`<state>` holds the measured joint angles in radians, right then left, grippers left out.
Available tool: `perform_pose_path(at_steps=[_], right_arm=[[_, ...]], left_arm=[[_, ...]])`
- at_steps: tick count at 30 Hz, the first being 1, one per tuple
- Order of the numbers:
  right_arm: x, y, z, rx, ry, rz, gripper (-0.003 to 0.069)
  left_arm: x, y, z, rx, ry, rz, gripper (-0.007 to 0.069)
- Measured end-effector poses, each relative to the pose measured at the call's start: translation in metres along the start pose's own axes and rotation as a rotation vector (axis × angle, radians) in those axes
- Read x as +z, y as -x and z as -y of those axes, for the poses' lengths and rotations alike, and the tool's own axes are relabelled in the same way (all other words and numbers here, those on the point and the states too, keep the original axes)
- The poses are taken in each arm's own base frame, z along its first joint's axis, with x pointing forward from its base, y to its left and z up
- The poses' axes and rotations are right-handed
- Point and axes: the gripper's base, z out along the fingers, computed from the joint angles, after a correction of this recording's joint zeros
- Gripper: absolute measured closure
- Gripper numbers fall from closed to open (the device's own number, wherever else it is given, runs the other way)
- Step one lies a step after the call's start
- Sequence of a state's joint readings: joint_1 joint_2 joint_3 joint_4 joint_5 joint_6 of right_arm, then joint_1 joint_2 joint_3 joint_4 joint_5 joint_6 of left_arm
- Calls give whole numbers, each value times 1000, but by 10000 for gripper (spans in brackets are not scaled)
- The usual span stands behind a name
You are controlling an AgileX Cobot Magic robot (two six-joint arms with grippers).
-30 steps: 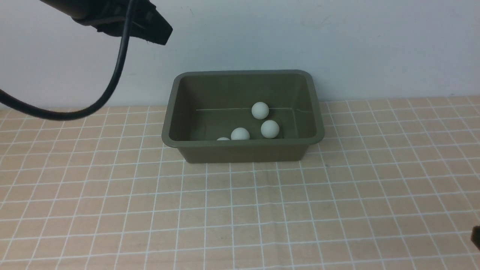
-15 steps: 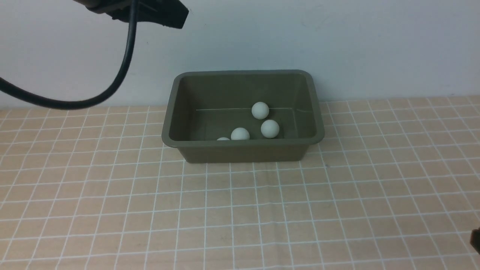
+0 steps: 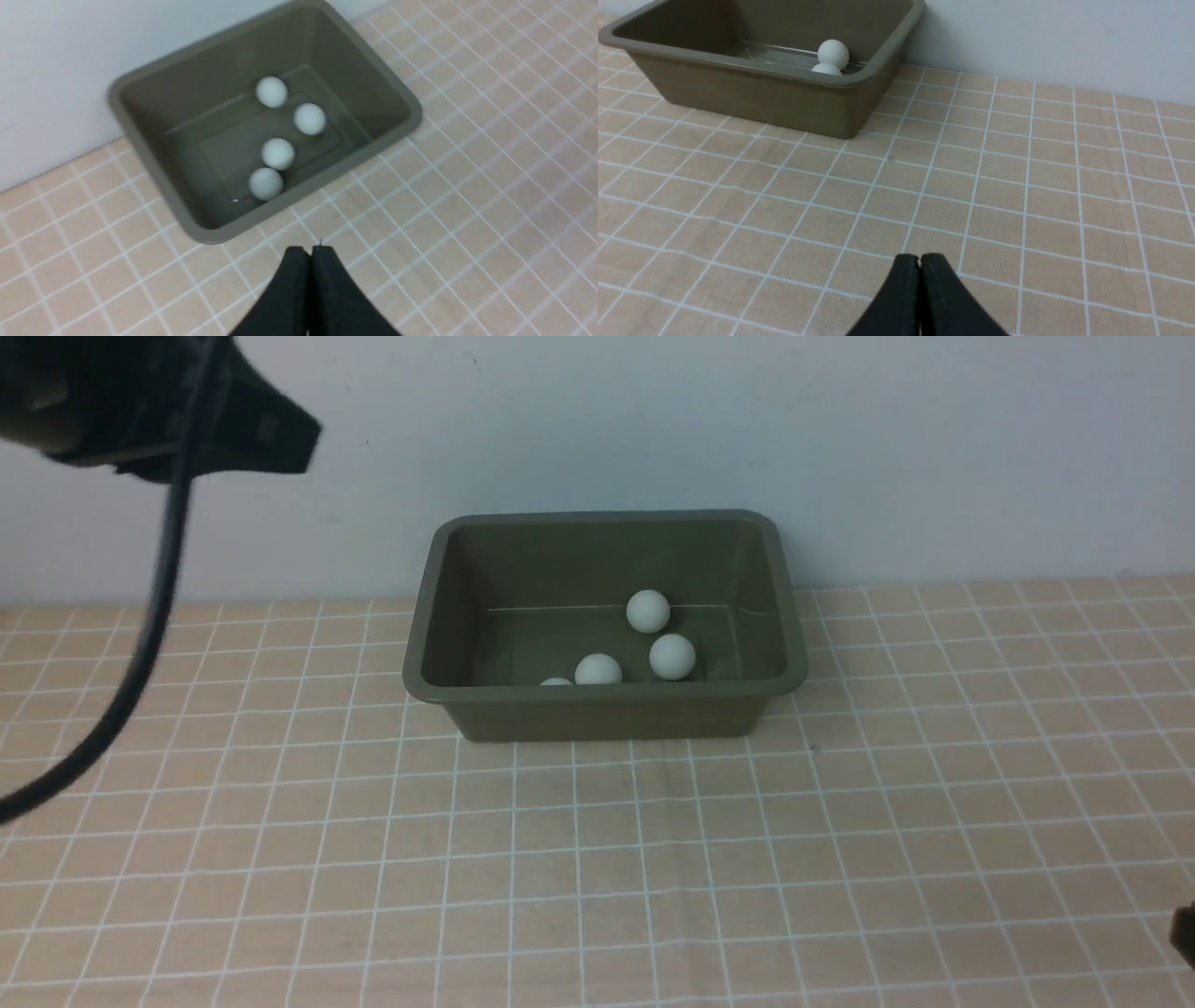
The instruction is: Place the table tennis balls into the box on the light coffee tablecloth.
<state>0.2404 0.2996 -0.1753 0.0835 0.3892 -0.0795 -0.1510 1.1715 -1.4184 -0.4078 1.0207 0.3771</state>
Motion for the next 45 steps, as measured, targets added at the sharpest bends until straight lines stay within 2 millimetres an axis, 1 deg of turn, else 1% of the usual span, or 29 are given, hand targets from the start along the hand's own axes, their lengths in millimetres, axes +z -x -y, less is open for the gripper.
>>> perform_pose_path(at_steps=[2,3,4,5,6,7,8,9,12,13,14,16,17,20,22,24,26,29,30,31,32,34,37,40,41,45], right_arm=[[0,0,0,0,0,0,673],[0,0,0,0,0,0,673],[0,0,0,0,0,0,673],[0,0,0,0,0,0,673],[0,0,0,0,0,0,673],[0,0,0,0,0,0,673],[0,0,0,0,0,0,673],[0,0,0,0,0,0,673],[0,0,0,0,0,-1,673],[0,0,0,0,0,-1,673],[0,0,0,0,0,-1,673],[0,0,0,0,0,-1,673],[0,0,0,0,0,-1,673],[0,0,0,0,0,-1,673],[0,0,0,0,0,-3,673],[0,0,0,0,0,-3,673],[0,0,0,0,0,-4,673],[0,0,0,0,0,-4,673],[0,0,0,0,0,-4,673],[0,0,0,0,0,-4,673],[0,0,0,0,0,-4,673],[0,0,0,0,0,-5,673],[0,0,0,0,0,-5,673],[0,-1,0,0,0,-6,673],[0,-1,0,0,0,-6,673],[0,-1,0,0,1,-7,673]], left_arm=[[-20,-20,-1,-29,77,74,693],[-31,-36,-1,-50,123,113,693],[-28,-38,-2,-53,124,109,693],[-34,-50,-2,-70,157,137,693],[-44,-71,-3,-93,216,175,693],[-45,-73,-3,-95,223,179,693],[-48,-93,-3,-114,267,194,693],[-49,-104,-3,-122,291,200,693],[-46,-134,-2,-125,342,175,693],[-47,-134,-2,-122,344,180,693],[-42,-150,-3,-107,366,143,693],[-33,-166,-5,-96,378,88,693],[-32,-168,-6,-95,379,81,693],[-15,-203,-9,-85,391,-37,693],[-12,-216,-8,-74,402,-54,693],[-13,-229,-6,-54,433,-35,693],[-15,-239,-3,-44,472,29,693],[-19,-254,1,-30,535,180,693],[-18,-263,2,-36,556,243,693],[-18,-264,3,-37,561,260,693],[-17,-271,3,-43,579,317,693],[-12,-284,3,-64,593,361,693],[-4,-304,3,-108,599,386,693],[0,-312,3,-126,596,361,693],[3,-317,3,-138,592,325,693],[6,-323,3,-157,582,268,693]])
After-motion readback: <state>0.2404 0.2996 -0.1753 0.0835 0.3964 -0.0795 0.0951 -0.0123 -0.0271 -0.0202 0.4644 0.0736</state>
